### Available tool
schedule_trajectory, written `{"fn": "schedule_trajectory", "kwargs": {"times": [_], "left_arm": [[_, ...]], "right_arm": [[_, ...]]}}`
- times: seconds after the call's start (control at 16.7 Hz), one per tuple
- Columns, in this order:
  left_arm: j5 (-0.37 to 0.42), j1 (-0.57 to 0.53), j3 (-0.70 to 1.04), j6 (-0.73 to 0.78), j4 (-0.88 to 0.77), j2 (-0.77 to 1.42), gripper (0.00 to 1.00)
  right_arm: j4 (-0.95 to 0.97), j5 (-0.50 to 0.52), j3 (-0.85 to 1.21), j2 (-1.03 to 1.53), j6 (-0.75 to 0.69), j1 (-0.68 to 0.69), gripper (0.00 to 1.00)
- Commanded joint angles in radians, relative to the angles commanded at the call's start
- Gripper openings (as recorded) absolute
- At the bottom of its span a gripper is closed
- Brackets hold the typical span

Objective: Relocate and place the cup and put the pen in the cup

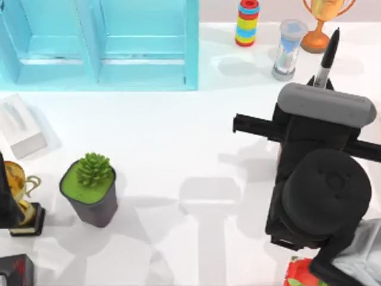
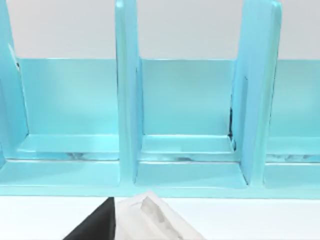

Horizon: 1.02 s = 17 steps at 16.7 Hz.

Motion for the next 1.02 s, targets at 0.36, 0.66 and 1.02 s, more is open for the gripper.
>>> {"fn": "schedule_trajectory", "kwargs": {"times": [0.36,0.66,1.02], "left_arm": [[0.0,0.0,0.0,0.0,0.0,0.0,1.0],[0.0,0.0,0.0,0.0,0.0,0.0,1.0],[0.0,0.0,0.0,0.0,0.0,0.0,1.0]], "right_arm": [[0.001,-0.026,0.008,0.023,0.01,-0.029,0.0],[0.008,-0.067,0.02,0.052,0.028,-0.071,0.0],[0.016,-0.118,0.032,0.09,0.047,-0.12,0.0]]}}
